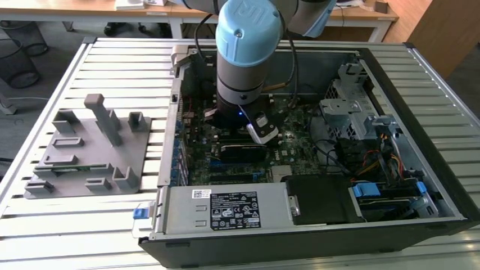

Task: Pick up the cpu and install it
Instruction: 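Install the second cpu locking lever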

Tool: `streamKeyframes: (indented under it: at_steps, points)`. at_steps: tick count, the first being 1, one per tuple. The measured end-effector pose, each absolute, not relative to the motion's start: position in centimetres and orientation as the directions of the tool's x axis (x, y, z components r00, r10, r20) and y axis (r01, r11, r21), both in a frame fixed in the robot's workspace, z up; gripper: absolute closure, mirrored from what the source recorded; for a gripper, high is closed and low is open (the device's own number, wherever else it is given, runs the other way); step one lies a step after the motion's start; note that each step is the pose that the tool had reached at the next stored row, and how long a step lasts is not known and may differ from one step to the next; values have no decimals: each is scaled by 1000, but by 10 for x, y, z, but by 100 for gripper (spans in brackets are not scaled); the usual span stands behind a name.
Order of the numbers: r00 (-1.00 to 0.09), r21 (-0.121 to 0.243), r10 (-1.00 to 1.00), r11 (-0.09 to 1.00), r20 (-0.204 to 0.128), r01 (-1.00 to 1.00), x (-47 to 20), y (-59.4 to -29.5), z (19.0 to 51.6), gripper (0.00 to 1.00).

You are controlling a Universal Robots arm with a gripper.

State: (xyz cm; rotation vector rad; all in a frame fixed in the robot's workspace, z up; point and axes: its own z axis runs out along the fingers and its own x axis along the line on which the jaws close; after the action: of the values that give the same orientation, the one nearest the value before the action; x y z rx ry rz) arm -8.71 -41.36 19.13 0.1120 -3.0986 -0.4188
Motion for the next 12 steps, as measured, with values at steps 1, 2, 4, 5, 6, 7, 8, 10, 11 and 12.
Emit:
streamKeyframes:
  at_steps: [1, 2, 4, 5, 6, 7, 8, 10, 11, 12]
  points:
    - [-997, 262, -73, 963, 4, -69, -87, -414, 191, 89]
    - [-997, 261, -73, 963, 4, -69, -87, -414, 191, 89]
    - [-997, 260, -73, 963, 4, -69, -87, -414, 191, 89]
    - [-997, 260, -73, 963, 4, -69, -87, -414, 191, 89]
    - [-997, 260, -72, 963, 4, -69, -87, -413, 191, 89]
    - [-997, 260, -73, 963, 4, -69, -87, -413, 191, 89]
    - [-997, 260, -73, 963, 4, -69, -87, -413, 191, 89]
    - [-997, 260, -72, 963, 4, -69, -87, -413, 192, 89]
    - [-997, 260, -73, 963, 4, -69, -87, -413, 192, 89]
    - [-997, 260, -73, 963, 4, -69, -87, -413, 192, 89]
